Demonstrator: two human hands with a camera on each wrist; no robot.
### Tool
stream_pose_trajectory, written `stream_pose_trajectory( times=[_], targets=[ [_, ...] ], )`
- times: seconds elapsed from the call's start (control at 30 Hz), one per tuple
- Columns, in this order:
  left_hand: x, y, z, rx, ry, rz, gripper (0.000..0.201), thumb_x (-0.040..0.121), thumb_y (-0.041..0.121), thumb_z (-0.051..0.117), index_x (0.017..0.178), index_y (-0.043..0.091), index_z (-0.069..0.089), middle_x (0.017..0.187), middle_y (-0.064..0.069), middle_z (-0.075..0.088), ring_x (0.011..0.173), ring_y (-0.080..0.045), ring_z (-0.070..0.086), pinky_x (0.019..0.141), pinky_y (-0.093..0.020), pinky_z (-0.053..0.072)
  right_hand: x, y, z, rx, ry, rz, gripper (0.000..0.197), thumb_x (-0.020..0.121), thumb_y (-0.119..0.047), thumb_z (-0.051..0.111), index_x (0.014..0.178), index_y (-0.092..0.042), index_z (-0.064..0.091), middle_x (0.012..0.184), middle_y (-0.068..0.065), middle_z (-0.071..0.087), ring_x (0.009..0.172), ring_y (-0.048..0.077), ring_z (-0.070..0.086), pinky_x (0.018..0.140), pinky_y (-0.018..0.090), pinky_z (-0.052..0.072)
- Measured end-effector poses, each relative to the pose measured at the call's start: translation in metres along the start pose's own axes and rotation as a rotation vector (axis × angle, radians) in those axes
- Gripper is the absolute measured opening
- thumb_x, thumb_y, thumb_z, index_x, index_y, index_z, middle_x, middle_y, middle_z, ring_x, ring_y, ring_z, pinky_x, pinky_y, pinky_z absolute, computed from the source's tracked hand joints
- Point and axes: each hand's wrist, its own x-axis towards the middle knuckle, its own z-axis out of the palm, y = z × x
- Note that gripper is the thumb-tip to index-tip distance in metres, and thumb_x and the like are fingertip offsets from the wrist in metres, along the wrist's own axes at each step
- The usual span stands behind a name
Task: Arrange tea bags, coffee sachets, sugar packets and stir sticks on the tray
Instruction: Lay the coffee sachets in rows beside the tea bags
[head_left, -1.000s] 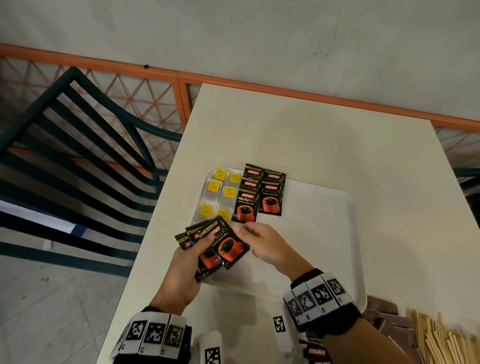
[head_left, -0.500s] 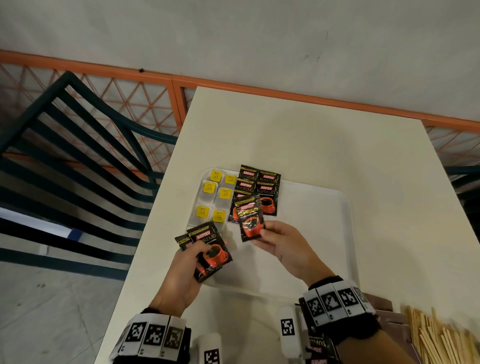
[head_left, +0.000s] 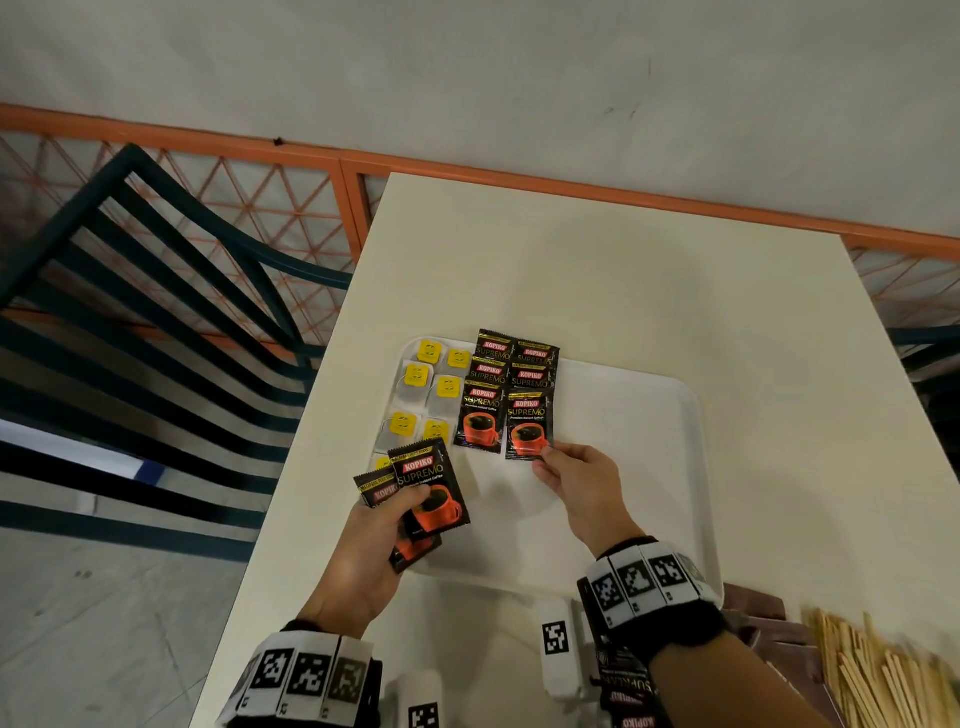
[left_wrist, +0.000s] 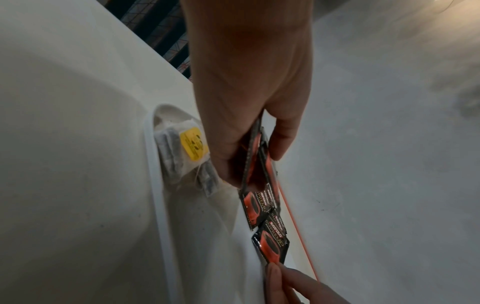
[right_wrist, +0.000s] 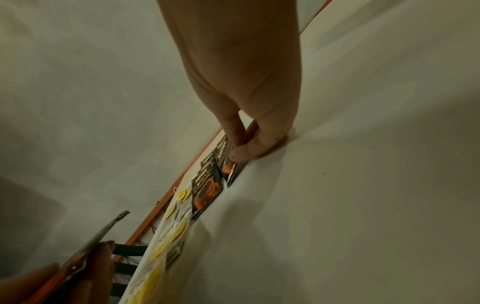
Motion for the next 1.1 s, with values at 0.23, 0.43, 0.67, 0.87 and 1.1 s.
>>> stream_pose_trajectory(
  times=[0.23, 0.43, 0.67, 0.87, 1.1],
  targets=[
    [0.001, -0.001, 0.0, 0.002, -0.006, -0.003, 0.016, 0.088, 0.005, 0.054, 0.099, 0.015, 0.06, 0.088, -0.008, 0.068, 0.077, -0.02, 0.064, 0.057, -0.029, 0.053, 0.002, 0.002, 0.005, -0.03, 0.046, -0.01, 0.007, 0.085, -0.001, 0.062, 0.089, -0.001, 0.056, 0.091, 0.016, 0.064, 0.07, 0.017, 0.064, 0.071, 0.025, 0.055],
    [0.002, -0.003, -0.001, 0.006, -0.003, 0.002, 0.029, 0.087, 0.006, 0.056, 0.116, 0.011, 0.056, 0.092, -0.009, 0.067, 0.081, -0.021, 0.064, 0.059, -0.03, 0.051, 0.002, 0.003, 0.006, -0.326, 0.165, -0.15, 0.009, 0.084, -0.013, 0.064, 0.083, -0.007, 0.058, 0.063, 0.006, 0.06, 0.052, 0.015, 0.055, 0.065, 0.031, 0.055],
    [0.005, -0.004, 0.0, 0.028, -0.023, 0.01, 0.036, 0.086, 0.007, 0.057, 0.122, 0.01, 0.055, 0.096, -0.01, 0.068, 0.081, -0.021, 0.066, 0.056, -0.028, 0.053, 0.004, 0.006, 0.006, -0.493, 0.185, -0.239, 0.016, 0.081, -0.022, 0.066, 0.086, -0.013, 0.052, 0.078, 0.006, 0.061, 0.076, 0.026, 0.059, 0.073, 0.038, 0.052],
    [0.004, -0.005, 0.002, 0.042, -0.033, 0.009, 0.03, 0.085, 0.007, 0.059, 0.115, 0.012, 0.058, 0.092, -0.009, 0.07, 0.068, -0.015, 0.07, 0.053, -0.027, 0.055, -0.024, -0.001, 0.012, -0.581, -0.028, -0.416, 0.01, 0.088, -0.023, 0.059, 0.091, -0.013, 0.059, 0.075, -0.007, 0.055, 0.071, 0.009, 0.051, 0.062, 0.016, 0.039],
    [0.003, -0.006, 0.005, 0.077, -0.039, 0.039, 0.018, 0.087, 0.009, 0.058, 0.103, 0.014, 0.064, 0.099, -0.016, 0.069, 0.091, -0.031, 0.065, 0.069, -0.035, 0.052, -0.056, 0.001, 0.017, -0.701, -0.596, -0.211, 0.019, 0.088, -0.022, 0.061, 0.103, -0.01, 0.062, 0.073, -0.001, 0.06, 0.055, 0.003, 0.052, 0.05, 0.015, 0.041]
  ],
)
